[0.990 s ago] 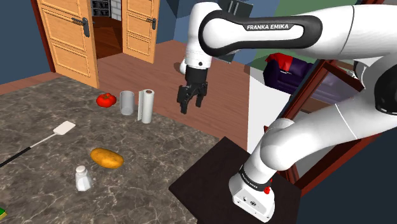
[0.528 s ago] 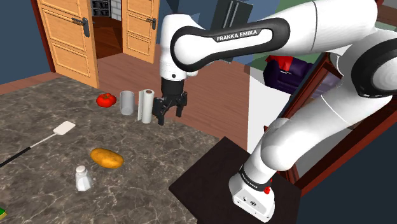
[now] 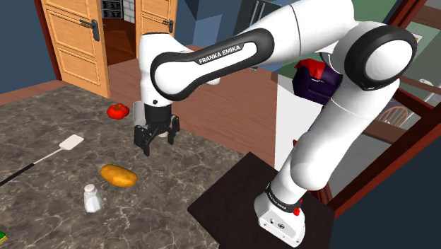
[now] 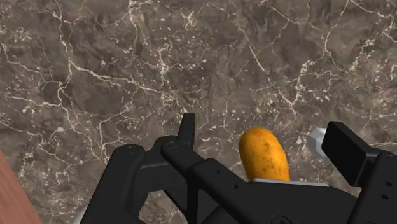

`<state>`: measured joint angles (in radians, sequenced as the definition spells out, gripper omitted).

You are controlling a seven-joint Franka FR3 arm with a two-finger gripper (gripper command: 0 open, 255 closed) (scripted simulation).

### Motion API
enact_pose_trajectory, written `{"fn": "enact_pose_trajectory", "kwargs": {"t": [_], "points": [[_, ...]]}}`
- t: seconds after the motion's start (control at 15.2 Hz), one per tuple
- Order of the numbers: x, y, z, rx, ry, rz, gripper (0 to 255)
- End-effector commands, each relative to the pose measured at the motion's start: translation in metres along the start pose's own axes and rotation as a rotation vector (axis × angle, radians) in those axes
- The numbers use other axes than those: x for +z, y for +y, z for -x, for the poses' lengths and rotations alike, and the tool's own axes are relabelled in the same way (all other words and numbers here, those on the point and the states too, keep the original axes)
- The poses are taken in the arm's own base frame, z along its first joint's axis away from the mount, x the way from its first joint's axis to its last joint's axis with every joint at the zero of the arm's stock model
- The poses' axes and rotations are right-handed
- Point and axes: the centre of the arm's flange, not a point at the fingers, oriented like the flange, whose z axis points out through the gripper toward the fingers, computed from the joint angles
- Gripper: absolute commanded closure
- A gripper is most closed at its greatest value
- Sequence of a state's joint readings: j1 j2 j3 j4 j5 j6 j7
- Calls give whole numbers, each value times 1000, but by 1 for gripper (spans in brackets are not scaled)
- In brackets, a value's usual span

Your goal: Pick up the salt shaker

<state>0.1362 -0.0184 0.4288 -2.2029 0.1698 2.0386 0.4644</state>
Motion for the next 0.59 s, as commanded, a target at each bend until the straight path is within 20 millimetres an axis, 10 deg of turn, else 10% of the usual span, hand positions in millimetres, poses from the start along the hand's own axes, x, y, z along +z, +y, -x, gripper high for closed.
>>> {"fn": "enact_pose_trajectory", "kwargs": {"t": [0.0, 0.53], "points": [[13, -19, -13, 5, -1, 1, 0], [63, -96, -68, 21, -8, 7, 0]]}}
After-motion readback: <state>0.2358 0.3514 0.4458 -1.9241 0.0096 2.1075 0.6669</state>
